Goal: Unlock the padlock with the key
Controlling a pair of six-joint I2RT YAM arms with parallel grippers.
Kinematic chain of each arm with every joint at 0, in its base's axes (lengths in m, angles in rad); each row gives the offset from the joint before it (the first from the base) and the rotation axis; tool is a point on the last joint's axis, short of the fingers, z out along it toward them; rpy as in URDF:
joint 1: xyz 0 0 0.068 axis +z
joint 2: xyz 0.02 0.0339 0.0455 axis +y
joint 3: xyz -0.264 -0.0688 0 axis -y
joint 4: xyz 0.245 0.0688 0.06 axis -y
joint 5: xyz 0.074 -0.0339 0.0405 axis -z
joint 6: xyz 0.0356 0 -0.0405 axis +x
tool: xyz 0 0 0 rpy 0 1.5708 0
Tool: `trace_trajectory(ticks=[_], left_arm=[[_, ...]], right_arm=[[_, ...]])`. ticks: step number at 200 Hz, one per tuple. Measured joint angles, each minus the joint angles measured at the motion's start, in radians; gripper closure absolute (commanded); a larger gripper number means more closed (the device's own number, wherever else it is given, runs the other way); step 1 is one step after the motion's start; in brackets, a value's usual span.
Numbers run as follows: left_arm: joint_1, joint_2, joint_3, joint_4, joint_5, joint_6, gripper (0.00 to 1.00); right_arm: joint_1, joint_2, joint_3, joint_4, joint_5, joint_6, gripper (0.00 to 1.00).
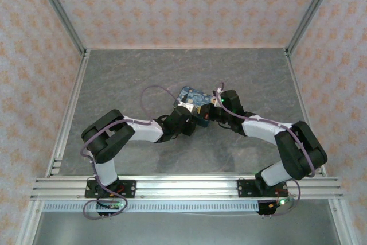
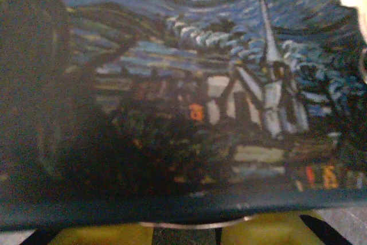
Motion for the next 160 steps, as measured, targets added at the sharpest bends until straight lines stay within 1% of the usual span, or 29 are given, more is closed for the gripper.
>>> trace_trajectory(ticks=[50, 72, 99, 127, 160], left_arm=[[0.0, -0.002, 0.005, -0.013, 0.0, -0.027, 0.7], [0.0, -0.004, 0.013, -0.029, 0.004, -0.055, 0.7], [0.0, -0.009, 0.032, -0.068, 0.016, -0.098, 0.71], [0.001, -0.028, 0.056, -0.117, 0.056, -0.155, 0.72], [0.006, -0.055, 0.083, -0.175, 0.099, -0.216, 0.73]], right_arm=[[0.0, -0.006, 0.0, -0.001, 0.007, 0.0, 1.0], [0.0, -0.038, -0.009, -0.031, 0.025, -0.009, 1.0], [0.0, -0.137, -0.044, -0.076, 0.063, -0.038, 1.0], [0.001, -0.258, -0.087, -0.095, 0.095, -0.071, 1.0], [0.029, -0.38, -0.177, -0.114, 0.142, -0.09, 1.0]])
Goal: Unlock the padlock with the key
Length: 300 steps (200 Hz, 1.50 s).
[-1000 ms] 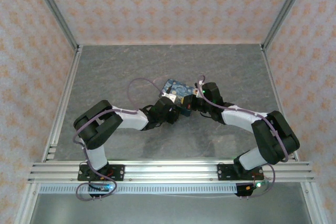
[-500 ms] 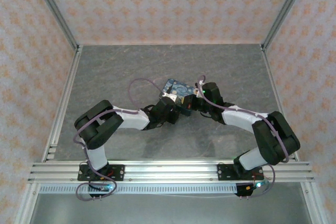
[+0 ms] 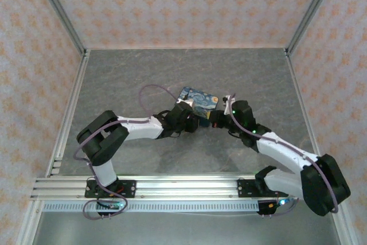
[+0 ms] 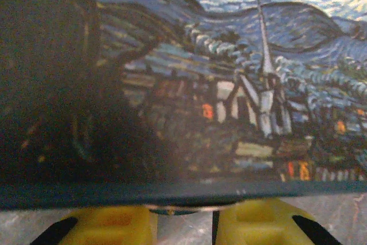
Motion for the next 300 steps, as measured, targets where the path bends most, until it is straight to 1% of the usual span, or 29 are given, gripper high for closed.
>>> trace_trajectory(ticks=[36, 60, 84, 166, 208, 233, 300], left_arm=[[0.014, -0.019, 0.045, -0.069, 0.044, -0.053, 0.74], [0.021, -0.022, 0.066, -0.093, 0.065, -0.084, 0.74], [0.026, -0.022, 0.074, -0.106, 0.079, -0.116, 0.74], [0.036, -0.028, 0.086, -0.131, 0.105, -0.189, 0.74], [0.047, -0.03, 0.09, -0.132, 0.119, -0.214, 0.74], [0.049, -0.034, 0.09, -0.133, 0.119, -0.228, 0.74], [0.056, -0.054, 0.09, -0.134, 0.12, -0.238, 0.74]], right_arm=[[0.079, -0.063, -0.103, 0.005, 0.062, 0.001, 1.0], [0.128, -0.065, -0.161, 0.04, 0.106, 0.008, 1.0], [0.155, -0.044, -0.187, 0.079, 0.133, 0.013, 1.0], [0.158, 0.093, -0.187, 0.254, 0.139, 0.015, 1.0], [0.158, 0.224, -0.182, 0.372, 0.123, 0.015, 1.0], [0.157, 0.276, -0.175, 0.425, 0.113, 0.016, 1.0], [0.131, 0.332, -0.172, 0.555, 0.088, 0.038, 1.0]])
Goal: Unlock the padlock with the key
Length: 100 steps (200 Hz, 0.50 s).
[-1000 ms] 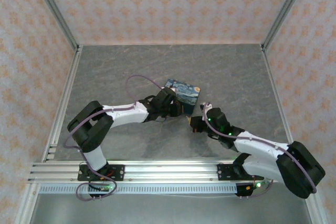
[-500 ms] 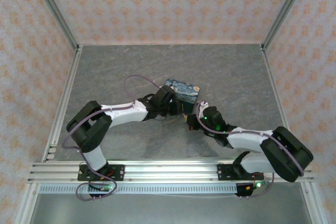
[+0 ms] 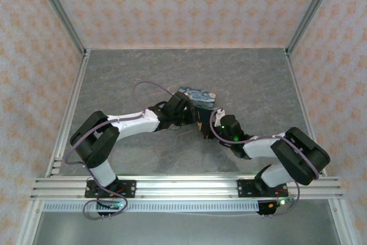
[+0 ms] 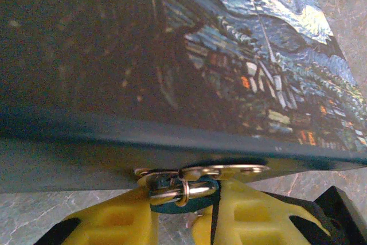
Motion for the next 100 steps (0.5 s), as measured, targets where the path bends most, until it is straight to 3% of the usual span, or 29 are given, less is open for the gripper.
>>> trace_trajectory(ticks=[100], left_arm=[[0.006, 0.0, 0.001, -0.004, 0.0, -0.016, 0.74]], right_arm=[[-0.044, 0.007, -0.013, 0.079, -0.074, 0.007, 1.0]])
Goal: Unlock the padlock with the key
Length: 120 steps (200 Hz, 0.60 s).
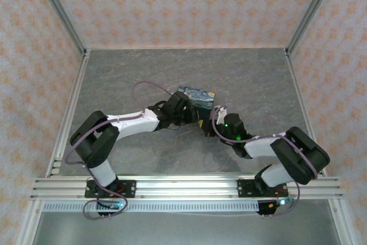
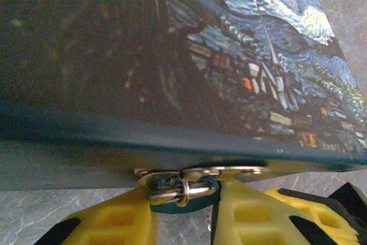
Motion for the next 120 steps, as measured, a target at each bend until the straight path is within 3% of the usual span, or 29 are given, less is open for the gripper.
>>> trace_trajectory(ticks=[120], left_arm=[[0.006, -0.004, 0.001, -0.013, 0.0, -0.002, 0.74]], right_arm=[[-0.006, 0.026, 0.0, 0.032, -0.022, 0.0, 1.0]])
